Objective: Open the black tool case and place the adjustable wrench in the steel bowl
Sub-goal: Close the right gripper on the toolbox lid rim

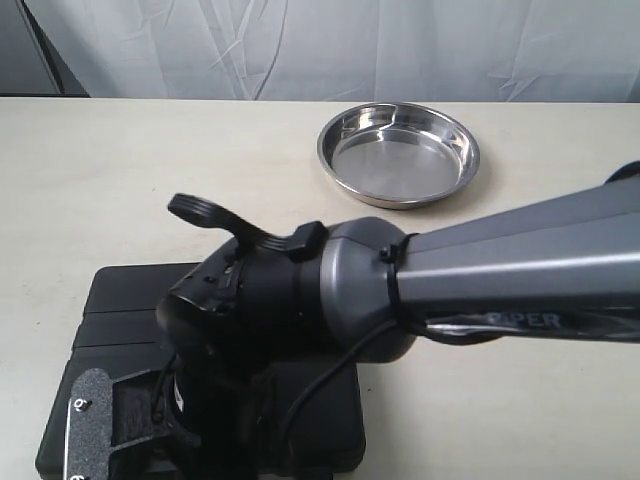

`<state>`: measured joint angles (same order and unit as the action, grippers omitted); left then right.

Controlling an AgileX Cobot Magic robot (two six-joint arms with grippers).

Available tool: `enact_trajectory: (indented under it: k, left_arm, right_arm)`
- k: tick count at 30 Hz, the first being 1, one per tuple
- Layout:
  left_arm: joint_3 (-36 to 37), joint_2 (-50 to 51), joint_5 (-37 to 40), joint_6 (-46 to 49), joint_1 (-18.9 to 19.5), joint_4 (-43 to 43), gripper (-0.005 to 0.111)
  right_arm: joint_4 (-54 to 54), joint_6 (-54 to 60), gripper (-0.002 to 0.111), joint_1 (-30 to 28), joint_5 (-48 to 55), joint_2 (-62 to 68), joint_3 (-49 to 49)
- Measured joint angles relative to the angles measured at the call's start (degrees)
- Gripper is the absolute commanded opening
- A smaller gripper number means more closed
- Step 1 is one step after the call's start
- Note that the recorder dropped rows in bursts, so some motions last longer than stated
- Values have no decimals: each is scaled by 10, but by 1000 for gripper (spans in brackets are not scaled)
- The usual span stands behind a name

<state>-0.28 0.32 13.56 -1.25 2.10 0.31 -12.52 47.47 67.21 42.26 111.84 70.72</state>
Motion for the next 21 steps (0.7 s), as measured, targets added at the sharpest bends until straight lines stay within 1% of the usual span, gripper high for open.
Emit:
enact_trajectory:
  k: [18,21]
  left_arm:
    - [0,0,0,0,0,0,0]
    - [0,0,0,0,0,0,0]
  right_arm:
    - [0,1,46,0,0,11,1]
    - [0,0,41,0,0,11,1]
